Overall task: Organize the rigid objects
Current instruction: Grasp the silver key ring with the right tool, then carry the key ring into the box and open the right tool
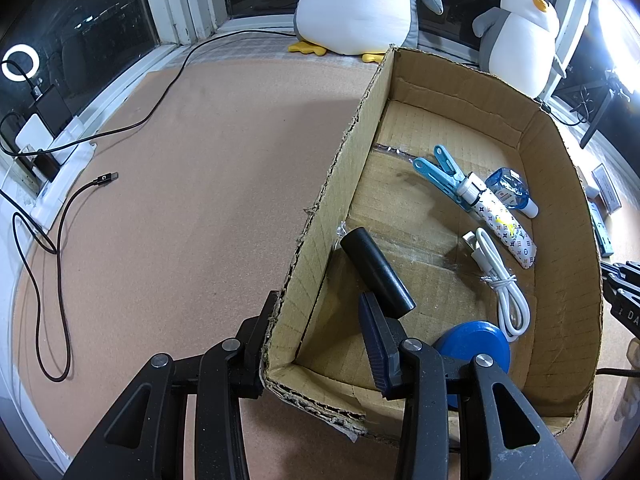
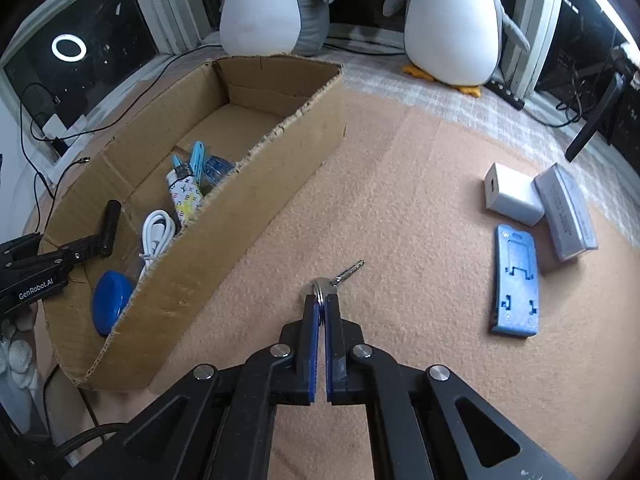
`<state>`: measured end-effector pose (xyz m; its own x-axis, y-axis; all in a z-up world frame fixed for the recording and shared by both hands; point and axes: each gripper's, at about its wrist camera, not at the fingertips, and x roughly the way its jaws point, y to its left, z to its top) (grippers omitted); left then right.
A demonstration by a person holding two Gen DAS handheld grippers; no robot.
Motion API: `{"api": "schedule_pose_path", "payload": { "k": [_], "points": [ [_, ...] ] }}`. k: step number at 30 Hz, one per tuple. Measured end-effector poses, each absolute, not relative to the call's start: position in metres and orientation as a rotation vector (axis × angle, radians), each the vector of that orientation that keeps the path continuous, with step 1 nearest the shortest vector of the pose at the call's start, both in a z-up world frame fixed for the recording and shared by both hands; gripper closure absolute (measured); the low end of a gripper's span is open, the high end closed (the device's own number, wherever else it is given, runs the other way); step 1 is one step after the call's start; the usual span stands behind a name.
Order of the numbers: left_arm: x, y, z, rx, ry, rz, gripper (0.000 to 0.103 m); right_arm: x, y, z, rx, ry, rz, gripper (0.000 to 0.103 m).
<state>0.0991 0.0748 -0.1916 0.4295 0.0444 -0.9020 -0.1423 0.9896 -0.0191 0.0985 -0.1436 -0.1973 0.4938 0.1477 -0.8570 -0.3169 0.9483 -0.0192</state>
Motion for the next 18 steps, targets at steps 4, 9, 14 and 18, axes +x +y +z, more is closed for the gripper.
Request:
{"api": "schedule_pose_path", "payload": {
  "k": [4,9,14,18],
  "points": [
    [0.099,0.075,-0.192,-0.097,1.121,0.117,0.061,0.094,-0.142,-0.185,-0.183,0.984,0.284,0.101],
    [0.099,0.075,-0.192,-0.098,1.121,0.116,0.061,0.090,-0.143,-0.166,-0.163,0.953,0.288,0.101],
    [0.099,0.075,-0.191,-0.099,1.120,0.116,0.061,0.088,-0.137,-0.141,-0.148,0.898,0.311,0.101],
    [0.099,0.075,-0.191,-0.099,1.121,0.116,0.061,0.092,-0.126,-0.119,-0.140,0.851,0.343,0.101]
  ]
}}
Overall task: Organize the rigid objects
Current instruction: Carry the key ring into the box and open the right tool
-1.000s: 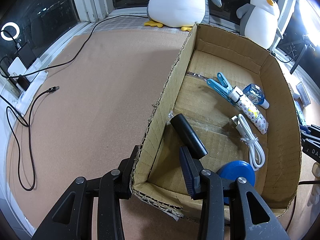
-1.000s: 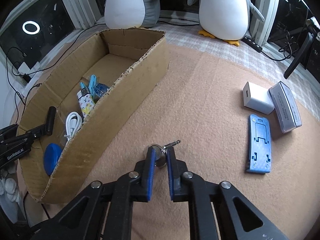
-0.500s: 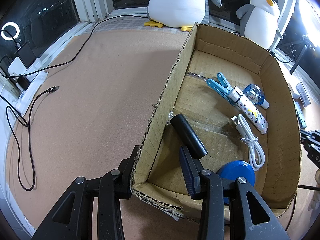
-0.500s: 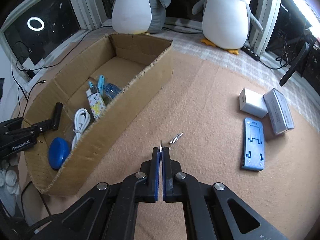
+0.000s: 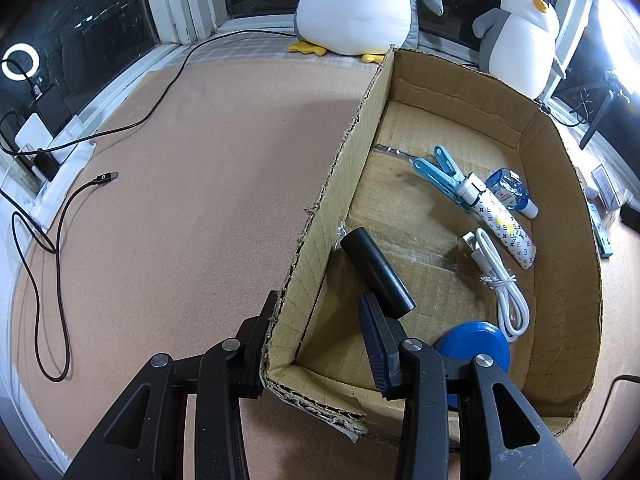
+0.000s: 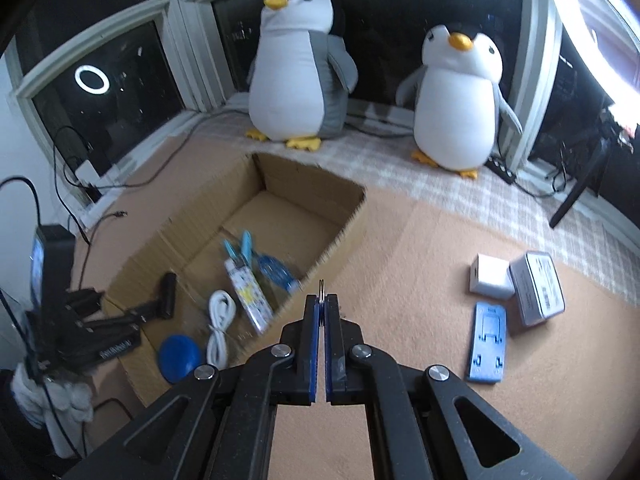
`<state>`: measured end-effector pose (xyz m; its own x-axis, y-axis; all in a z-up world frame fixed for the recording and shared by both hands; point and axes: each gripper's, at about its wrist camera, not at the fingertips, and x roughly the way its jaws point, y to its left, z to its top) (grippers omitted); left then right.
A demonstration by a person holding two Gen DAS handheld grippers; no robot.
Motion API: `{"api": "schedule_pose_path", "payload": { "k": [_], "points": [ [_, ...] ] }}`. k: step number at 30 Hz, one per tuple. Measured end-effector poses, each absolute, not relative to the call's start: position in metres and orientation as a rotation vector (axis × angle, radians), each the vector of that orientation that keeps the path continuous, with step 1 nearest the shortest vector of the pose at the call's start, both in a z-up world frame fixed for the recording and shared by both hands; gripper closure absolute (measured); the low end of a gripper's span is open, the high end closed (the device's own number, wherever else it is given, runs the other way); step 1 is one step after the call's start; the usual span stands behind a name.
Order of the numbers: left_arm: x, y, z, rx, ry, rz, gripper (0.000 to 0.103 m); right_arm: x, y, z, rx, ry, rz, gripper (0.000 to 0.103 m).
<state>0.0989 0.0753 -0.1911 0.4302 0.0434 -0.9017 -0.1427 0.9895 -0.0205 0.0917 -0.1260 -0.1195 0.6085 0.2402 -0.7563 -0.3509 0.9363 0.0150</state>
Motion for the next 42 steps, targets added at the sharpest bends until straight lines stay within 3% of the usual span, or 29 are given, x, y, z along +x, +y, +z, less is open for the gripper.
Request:
{"api": "schedule_pose_path", "payload": {
  "k": [14,37,39,42],
  "points": [
    [0.099,0.075,-0.191,-0.099,1.120,0.116,0.061,0.134,-0.085,-0.110,-0.122,0.813,0.379,0.101],
    [0.099,0.076,-0.191,-0.098,1.120,0.116,0.061,0.170,-0.076,-0.142,-0.150,0.893,0.341,0.100],
    [0.099,0.076,-0.191,-0.099,1.120,0.116,0.061,0.171,-0.075,-0.142,-0.151,0.896,0.338,0.093],
    [0.099,0.076,-0.191,-0.099,1.120,0.116,0.061,0.170,-0.075,-0.141,-0.158,0.887,0.328,0.058]
  ]
}}
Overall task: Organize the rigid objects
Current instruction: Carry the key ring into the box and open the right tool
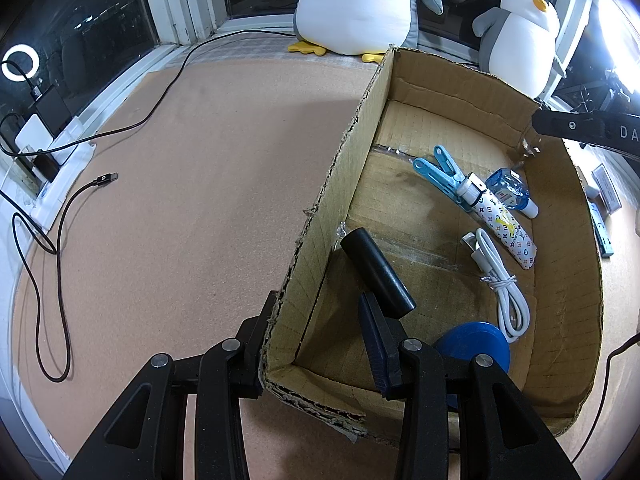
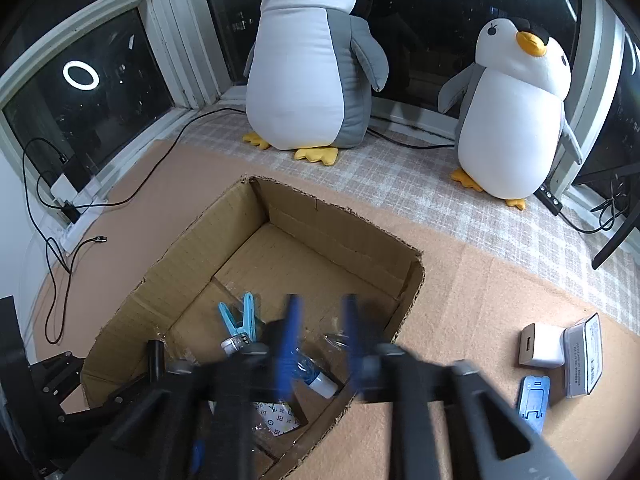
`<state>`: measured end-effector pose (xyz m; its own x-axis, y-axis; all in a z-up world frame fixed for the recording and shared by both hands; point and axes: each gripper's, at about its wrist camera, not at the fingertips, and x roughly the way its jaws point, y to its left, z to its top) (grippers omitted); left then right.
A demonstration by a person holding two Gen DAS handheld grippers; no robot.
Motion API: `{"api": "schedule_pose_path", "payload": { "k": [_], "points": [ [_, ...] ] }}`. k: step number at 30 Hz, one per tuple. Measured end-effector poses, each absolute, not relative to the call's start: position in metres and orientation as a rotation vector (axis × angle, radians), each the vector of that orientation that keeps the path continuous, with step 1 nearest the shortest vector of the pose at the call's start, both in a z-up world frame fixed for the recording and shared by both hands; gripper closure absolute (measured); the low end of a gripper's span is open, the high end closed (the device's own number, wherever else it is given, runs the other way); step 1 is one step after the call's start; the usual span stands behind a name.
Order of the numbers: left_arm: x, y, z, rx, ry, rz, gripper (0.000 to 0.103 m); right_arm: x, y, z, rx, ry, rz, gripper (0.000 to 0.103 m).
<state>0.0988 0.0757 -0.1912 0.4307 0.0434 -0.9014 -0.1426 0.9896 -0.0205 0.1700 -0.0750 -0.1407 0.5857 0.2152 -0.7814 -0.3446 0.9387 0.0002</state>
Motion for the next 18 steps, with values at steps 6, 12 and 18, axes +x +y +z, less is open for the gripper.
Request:
{"api": "schedule_pose_path", "payload": {
  "k": [6,12,18],
  "points": [
    [0.099,0.076,-0.191,-0.099,1.120,0.116,0.061,0.167,-0.079,-0.138,-0.141,0.882,0.323,0.045],
    [0.099,0.076,-0.191,-0.097,1.120,0.116,0.061,0.158,-0.089,-0.133,-0.120,0.873,0.313,0.042],
    [0.099,0.076,-0.191,-0.098,1.120,0.117,0.061,0.146,-0.109,-0.124,-0.095,0.858,0.296,0.034]
  ]
}}
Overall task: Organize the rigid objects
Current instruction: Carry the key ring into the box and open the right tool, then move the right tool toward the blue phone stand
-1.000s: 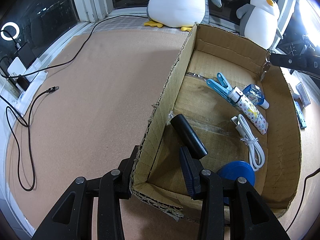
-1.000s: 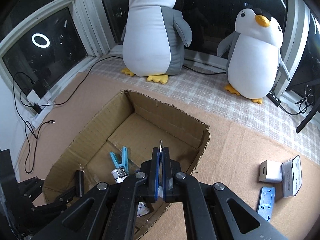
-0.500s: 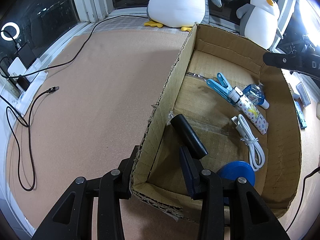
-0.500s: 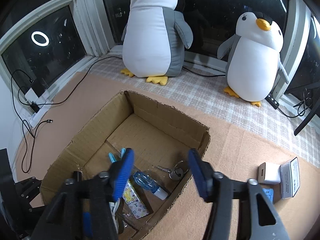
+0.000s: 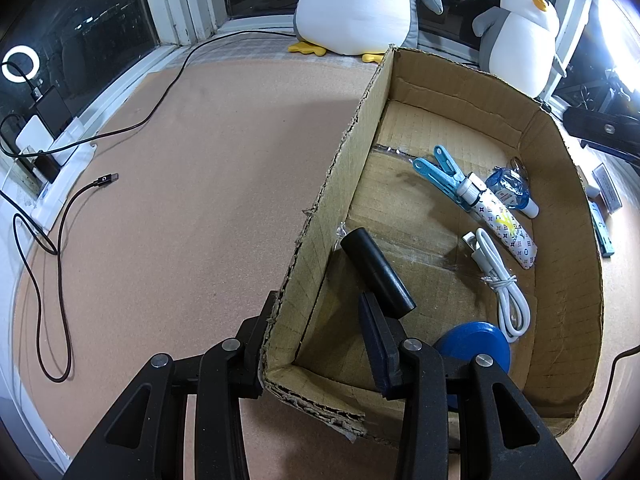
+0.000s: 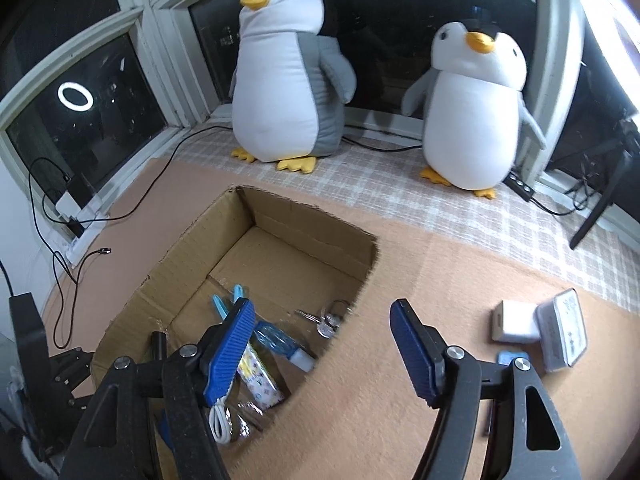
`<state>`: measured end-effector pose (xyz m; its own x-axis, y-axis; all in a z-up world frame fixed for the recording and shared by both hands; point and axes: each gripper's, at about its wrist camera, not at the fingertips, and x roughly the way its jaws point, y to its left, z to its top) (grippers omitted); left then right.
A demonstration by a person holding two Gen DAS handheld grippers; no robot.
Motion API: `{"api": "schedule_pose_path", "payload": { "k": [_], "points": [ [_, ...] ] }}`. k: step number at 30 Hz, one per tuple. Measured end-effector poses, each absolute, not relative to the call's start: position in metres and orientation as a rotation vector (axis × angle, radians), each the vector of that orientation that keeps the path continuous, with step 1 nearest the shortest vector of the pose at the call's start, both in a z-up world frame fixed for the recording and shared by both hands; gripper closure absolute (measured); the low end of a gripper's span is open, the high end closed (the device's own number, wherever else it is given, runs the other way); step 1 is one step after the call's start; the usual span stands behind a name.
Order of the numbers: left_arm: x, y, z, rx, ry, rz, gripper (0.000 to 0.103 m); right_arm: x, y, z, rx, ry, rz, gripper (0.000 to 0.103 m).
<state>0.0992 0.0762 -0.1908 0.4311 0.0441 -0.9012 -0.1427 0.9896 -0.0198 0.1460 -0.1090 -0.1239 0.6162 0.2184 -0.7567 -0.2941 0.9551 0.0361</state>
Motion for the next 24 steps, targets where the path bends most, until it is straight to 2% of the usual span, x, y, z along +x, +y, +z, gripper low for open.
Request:
{"api": "schedule_pose_path", "payload": {
  "k": [2,3,11,24],
  "points": [
    [0.099,0.076,-0.191,-0.097,1.120,0.117,0.061,0.141,-0.118,-0.121,-0.085,0.854,0.284,0.027],
    [0.099,0.076,-0.191,-0.096,1.120,0.116,0.061,0.139,-0.123,-0.119,-0.086,0.854,0.276,0.026],
    [0.100,0.078,-0.190,-0.095,1.120,0.116,0.061,0.122,-0.176,-0.119,-0.039,0.886,0.190,0.026],
    [0.100,0.079,-0.190,-0.093,1.119,0.116,0.061,0.135,-0.253,-0.161,0.081,1.033,0.042,0.026]
  ]
}}
